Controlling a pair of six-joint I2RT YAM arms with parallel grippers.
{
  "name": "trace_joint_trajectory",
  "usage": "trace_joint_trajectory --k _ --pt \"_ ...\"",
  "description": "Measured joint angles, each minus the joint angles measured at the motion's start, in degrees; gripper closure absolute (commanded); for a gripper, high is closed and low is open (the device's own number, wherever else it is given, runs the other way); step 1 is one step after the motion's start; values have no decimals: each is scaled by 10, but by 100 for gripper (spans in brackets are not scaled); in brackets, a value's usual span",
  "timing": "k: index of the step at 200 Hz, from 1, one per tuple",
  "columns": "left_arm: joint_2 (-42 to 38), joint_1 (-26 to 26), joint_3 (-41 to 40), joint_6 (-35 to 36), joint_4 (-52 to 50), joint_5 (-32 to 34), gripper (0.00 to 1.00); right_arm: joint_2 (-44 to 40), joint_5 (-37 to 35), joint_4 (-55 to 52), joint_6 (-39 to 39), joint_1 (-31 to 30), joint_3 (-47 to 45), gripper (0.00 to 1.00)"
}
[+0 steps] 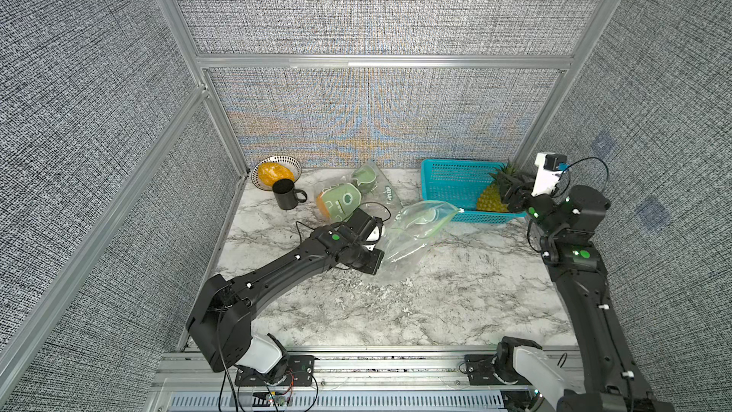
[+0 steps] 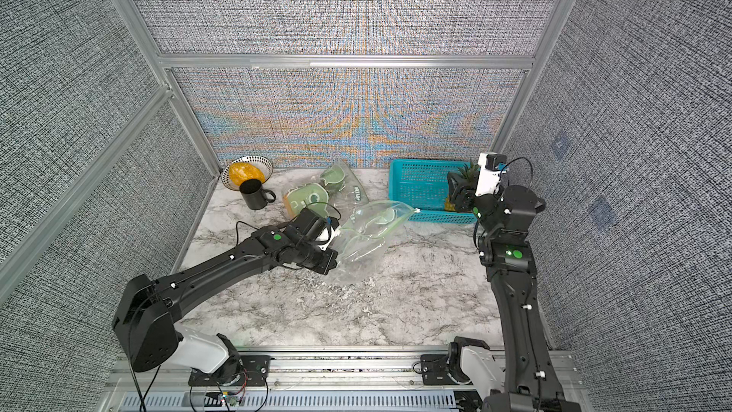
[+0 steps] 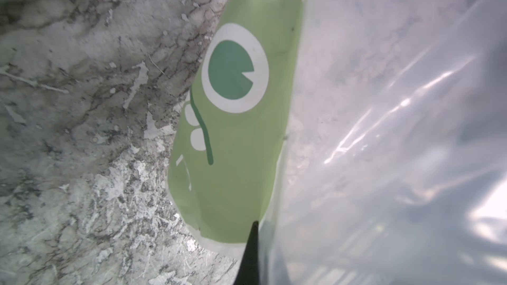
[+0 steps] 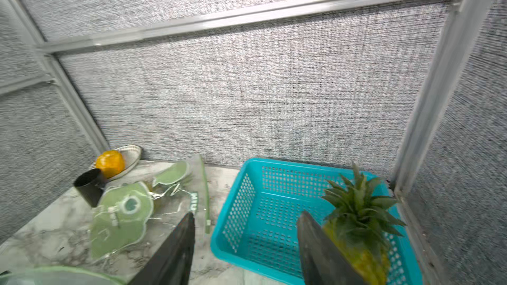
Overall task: Open the zip-top bag and take out the pineapple
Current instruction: Place the zipper food storage bag at the center of the board.
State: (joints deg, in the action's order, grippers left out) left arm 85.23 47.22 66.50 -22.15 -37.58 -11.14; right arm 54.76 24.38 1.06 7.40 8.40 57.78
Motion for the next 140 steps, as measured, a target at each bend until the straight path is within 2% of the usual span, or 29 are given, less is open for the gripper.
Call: trace_joint_trajectory --k 50,86,140 --pt "52 77 78 -19 -25 117 100 -48 59 -19 31 -9 16 39" --pt "115 144 143 -28 -55 196 100 -59 68 -36 38 -9 42 39" --pt "211 210 223 -57 -68 268 100 -62 76 -52 46 -9 61 39"
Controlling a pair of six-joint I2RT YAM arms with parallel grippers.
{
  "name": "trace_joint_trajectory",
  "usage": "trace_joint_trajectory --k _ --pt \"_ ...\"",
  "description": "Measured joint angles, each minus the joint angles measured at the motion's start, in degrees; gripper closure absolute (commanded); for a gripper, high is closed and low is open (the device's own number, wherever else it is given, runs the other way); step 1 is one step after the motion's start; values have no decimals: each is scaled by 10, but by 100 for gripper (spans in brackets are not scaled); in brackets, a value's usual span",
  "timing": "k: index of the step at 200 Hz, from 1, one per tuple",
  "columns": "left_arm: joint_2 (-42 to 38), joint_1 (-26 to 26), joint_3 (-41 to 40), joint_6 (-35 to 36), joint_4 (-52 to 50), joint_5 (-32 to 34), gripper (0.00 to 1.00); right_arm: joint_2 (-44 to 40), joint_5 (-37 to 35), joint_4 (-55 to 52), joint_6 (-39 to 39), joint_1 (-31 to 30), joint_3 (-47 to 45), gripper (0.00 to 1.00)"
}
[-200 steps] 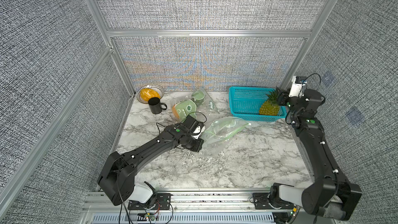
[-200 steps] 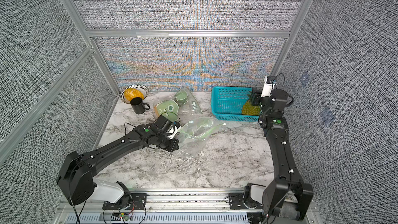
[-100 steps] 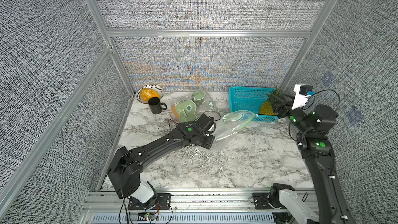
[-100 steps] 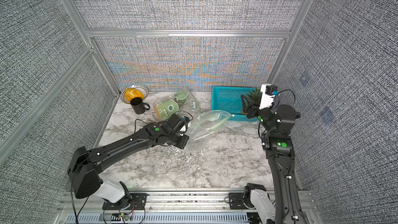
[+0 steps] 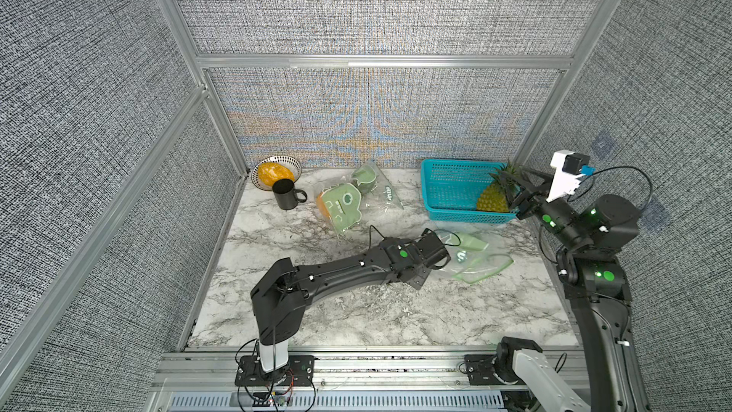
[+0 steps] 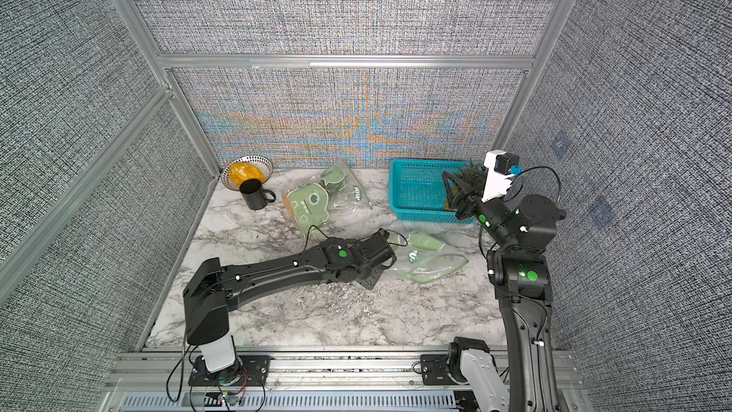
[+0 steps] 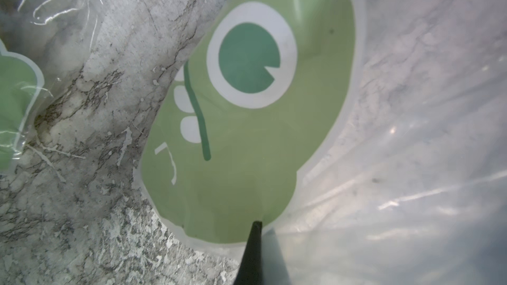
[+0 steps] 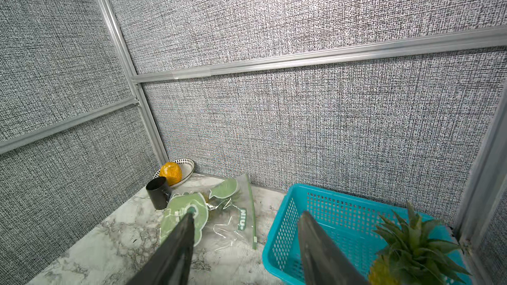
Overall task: Open the zip-top bag and take out the pineapple
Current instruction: Place the zipper food storage bag at the center of the board.
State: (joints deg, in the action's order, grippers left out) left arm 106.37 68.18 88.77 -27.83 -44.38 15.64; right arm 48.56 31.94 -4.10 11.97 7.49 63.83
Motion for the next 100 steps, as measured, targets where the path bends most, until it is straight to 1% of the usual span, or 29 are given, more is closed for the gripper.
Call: trace_joint_trajectory --k 39,61,100 --pt "81 28 78 -13 -4 22 100 -5 -1 -7 1 0 6 39" --pt "128 35 119 -19 1 22 100 -6 -2 -12 1 0 8 39" --pt "170 35 150 -31 34 7 100 -8 -3 -16 1 0 10 38"
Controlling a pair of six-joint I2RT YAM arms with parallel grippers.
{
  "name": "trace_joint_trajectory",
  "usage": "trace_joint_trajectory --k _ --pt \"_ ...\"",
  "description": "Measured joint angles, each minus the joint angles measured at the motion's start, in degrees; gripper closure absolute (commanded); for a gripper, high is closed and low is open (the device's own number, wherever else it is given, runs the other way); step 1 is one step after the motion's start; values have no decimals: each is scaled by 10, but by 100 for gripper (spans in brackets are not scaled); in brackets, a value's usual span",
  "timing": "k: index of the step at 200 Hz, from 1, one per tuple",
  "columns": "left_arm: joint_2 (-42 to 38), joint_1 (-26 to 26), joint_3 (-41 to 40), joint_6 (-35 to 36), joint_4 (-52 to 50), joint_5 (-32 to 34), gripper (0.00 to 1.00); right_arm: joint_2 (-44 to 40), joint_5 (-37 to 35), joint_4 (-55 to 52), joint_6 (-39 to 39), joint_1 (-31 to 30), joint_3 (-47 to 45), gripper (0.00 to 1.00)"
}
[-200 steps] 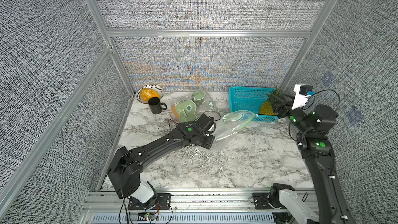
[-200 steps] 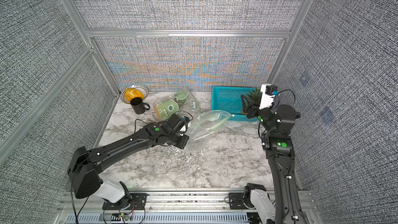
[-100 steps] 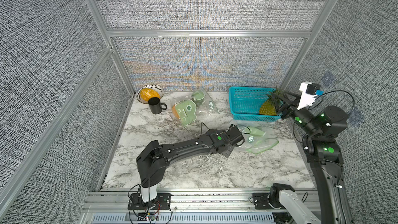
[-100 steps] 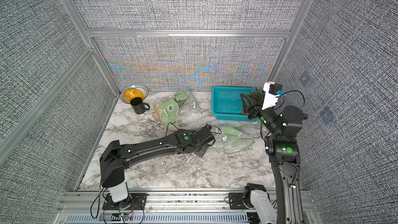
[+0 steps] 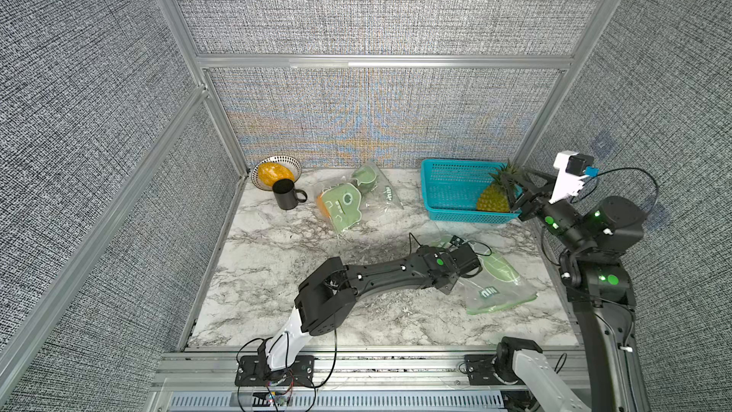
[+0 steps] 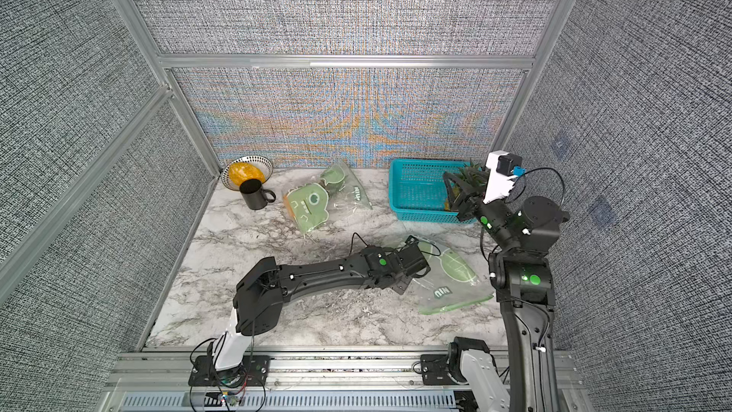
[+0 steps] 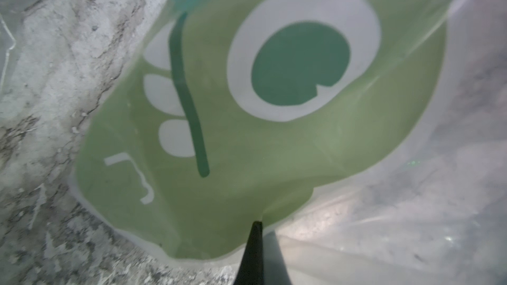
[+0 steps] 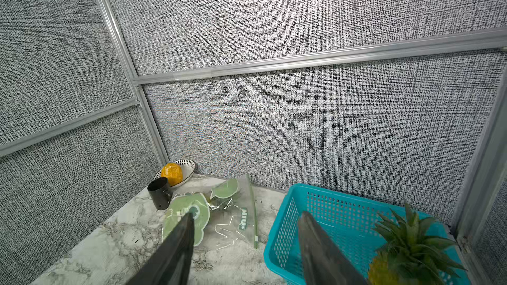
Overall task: Open the zip-top bag and take out the pineapple
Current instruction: Place the zipper food storage bag at the center of the board.
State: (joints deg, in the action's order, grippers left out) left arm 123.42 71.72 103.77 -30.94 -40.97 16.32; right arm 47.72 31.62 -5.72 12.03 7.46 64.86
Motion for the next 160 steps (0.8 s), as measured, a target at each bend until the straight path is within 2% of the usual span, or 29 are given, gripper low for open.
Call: trace_joint_trajectory --k 58,107,130,160 --pt "63 1 56 1 66 -46 100 -1 -3 -1 0 0 0 39" --pt "74 1 75 21 82 -71 52 -2 -12 -2 0 0 -1 38" --pt "46 1 59 27 78 -72 39 -2 -12 -2 0 0 -4 38" --pt "-16 1 25 51 79 -66 29 -3 -13 -2 0 0 -8 38"
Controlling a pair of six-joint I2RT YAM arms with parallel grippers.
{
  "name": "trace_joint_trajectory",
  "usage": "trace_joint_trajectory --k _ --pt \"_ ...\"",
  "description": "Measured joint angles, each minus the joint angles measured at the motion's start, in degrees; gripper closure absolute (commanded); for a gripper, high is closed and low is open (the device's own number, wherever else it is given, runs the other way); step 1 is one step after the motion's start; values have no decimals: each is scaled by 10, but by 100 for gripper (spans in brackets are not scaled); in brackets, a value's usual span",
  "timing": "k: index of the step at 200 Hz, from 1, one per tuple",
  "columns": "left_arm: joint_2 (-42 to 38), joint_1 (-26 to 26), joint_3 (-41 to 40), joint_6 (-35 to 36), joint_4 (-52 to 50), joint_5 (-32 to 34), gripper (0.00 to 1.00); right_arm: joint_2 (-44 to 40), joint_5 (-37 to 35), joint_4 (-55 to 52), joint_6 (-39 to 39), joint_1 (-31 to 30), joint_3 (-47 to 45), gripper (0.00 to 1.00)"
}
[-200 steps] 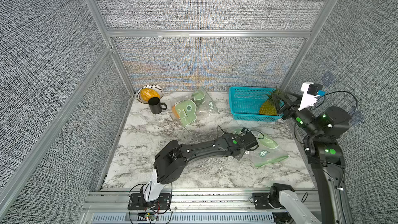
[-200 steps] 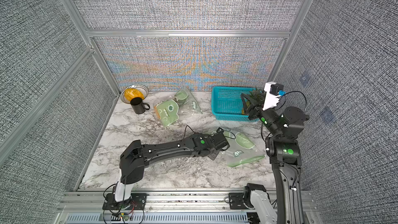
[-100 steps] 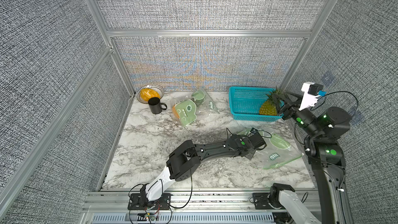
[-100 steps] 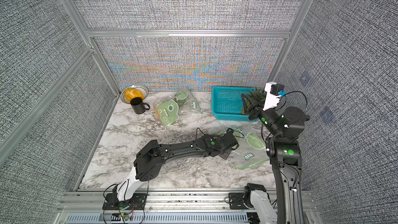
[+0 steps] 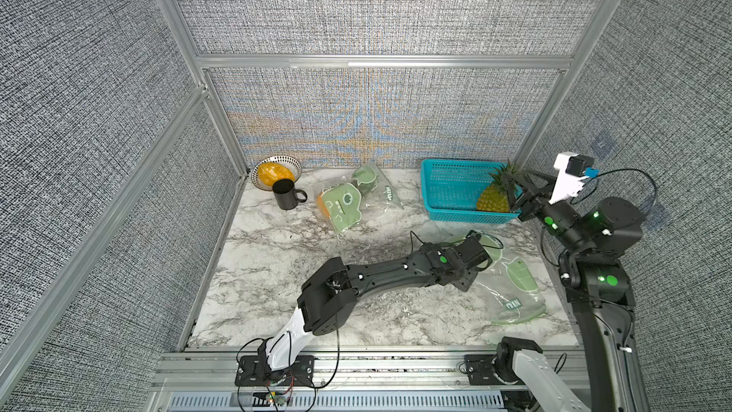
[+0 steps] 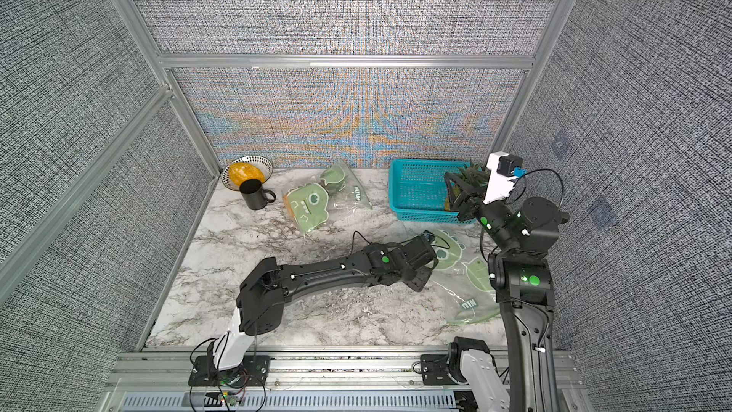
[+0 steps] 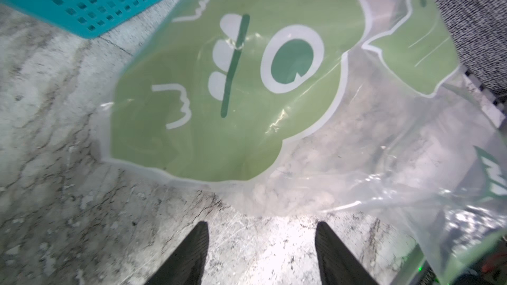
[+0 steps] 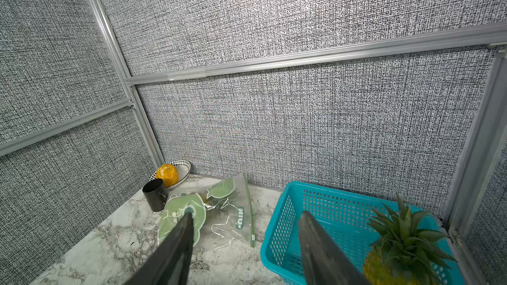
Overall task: Open the zip-top bag and take out the pineapple
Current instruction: Place the zipper food storage bag at the center of the board.
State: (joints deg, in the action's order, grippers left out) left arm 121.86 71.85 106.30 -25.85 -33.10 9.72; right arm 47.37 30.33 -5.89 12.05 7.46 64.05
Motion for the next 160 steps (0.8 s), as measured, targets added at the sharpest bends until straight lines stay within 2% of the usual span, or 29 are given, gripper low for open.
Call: trace_joint_trajectory --k 42,63,110,160 --pt "-84 -5 -55 23 -16 49 26 2 5 1 2 0 -10 38" --pt "-129 -28 -90 29 -34 74 26 2 16 2 6 0 -19 38" --pt "-218 -115 -201 11 -52 117 26 5 41 2 6 -3 -44 38" --pt "-321 -232 -362 -62 -39 139 25 10 50 1 5 -19 -74 38"
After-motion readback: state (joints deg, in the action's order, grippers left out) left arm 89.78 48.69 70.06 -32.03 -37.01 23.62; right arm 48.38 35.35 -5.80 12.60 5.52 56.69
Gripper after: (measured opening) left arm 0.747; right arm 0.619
